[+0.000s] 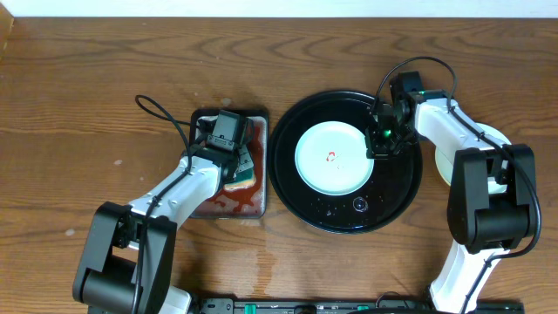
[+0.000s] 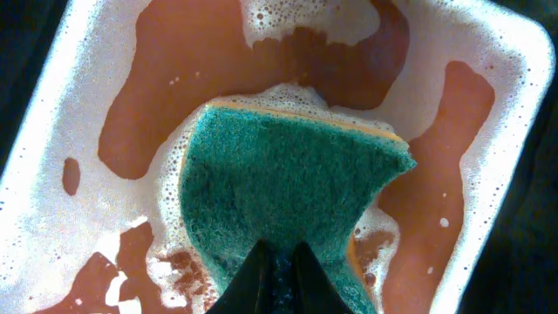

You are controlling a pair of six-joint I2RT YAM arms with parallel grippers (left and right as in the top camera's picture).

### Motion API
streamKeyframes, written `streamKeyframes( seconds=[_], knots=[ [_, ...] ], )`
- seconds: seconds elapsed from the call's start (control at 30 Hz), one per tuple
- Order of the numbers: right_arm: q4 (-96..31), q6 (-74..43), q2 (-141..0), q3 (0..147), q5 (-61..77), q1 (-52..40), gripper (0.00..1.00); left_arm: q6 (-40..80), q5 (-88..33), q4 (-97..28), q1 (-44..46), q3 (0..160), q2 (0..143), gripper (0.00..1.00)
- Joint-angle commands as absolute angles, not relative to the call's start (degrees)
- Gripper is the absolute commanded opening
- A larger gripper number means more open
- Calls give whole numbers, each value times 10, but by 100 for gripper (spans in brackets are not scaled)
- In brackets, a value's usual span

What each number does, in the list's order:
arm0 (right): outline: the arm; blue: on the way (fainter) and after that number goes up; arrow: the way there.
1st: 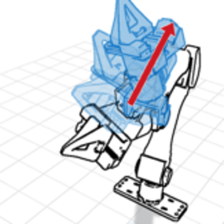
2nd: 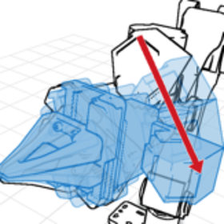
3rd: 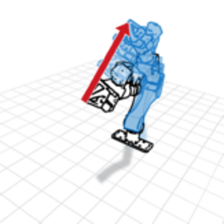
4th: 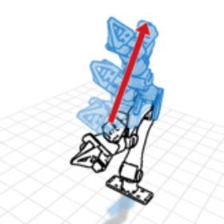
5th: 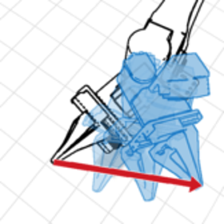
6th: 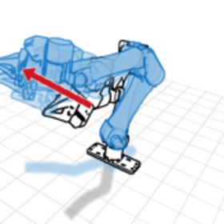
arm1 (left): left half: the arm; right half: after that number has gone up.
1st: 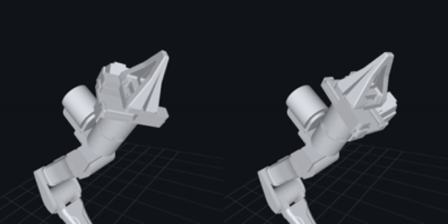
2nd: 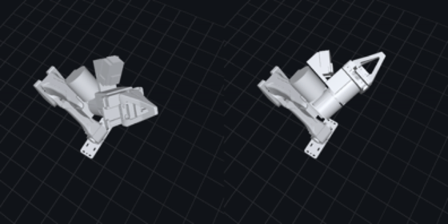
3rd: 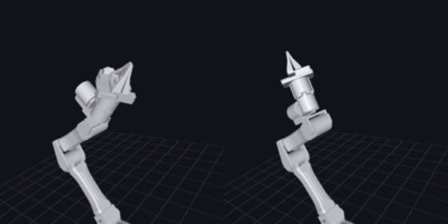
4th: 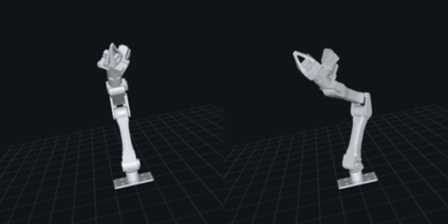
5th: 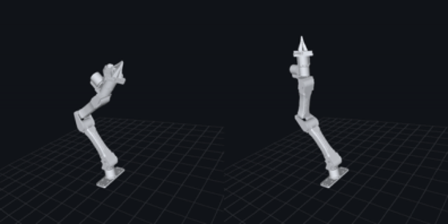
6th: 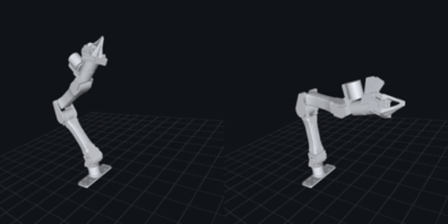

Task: Clean dirty plates on tray and stack at the side
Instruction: 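Lift the sponge up out of the water with left gripper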

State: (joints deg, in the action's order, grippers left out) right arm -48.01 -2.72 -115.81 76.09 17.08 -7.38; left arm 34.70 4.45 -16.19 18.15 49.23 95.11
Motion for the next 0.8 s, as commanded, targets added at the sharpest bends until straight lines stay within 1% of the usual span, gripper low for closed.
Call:
streamKeyframes(
  seconds=[0.0, 0.17, 0.33, 0.37, 0.4, 0.43, 0.47, 0.77],
  knots=[
    [-482, -24, -1155, 752, 150, -76, 1, 346, 50, -184, 179, 490, 938, 7],
    [-482, -24, -1155, 752, 150, -76, 1, 346, 50, -194, 179, 490, 899, 7],
    [-483, -24, -1155, 752, 150, -76, 1, 346, 50, -211, 179, 490, 894, 8],
    [-484, -23, -1155, 752, 150, -76, 1, 346, 50, -217, 179, 490, 896, 17],
    [-484, -22, -1155, 752, 148, -76, 1, 346, 50, -222, 179, 490, 898, 30],
    [-484, -21, -1155, 752, 148, -76, 1, 346, 50, -225, 179, 490, 899, 36],
    [-484, -21, -1155, 752, 148, -76, 1, 346, 50, -227, 179, 490, 900, 39],
    [-485, -20, -1155, 752, 148, -76, 1, 347, 50, -228, 180, 490, 900, 41]
  ],
)
